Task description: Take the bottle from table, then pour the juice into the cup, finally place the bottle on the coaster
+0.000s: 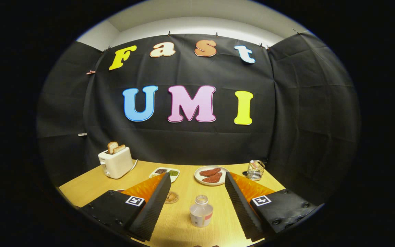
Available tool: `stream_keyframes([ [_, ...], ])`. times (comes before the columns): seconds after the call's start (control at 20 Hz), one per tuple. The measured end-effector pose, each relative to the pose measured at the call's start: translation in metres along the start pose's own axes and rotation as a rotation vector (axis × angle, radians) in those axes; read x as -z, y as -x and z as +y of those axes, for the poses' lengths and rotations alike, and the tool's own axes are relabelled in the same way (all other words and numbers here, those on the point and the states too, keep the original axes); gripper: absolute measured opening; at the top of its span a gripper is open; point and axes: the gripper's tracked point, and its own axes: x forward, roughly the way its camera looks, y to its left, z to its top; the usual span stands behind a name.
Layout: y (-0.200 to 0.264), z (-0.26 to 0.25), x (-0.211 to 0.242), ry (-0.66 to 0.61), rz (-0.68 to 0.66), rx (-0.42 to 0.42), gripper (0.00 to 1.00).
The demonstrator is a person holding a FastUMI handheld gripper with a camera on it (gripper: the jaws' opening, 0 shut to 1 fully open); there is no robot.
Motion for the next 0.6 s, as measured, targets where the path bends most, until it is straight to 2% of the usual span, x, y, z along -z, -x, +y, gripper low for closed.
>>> stream_keyframes([
  [0.6, -0.053, -0.010, 0.097, -0.011, 0.092, -0.094, 0.97],
])
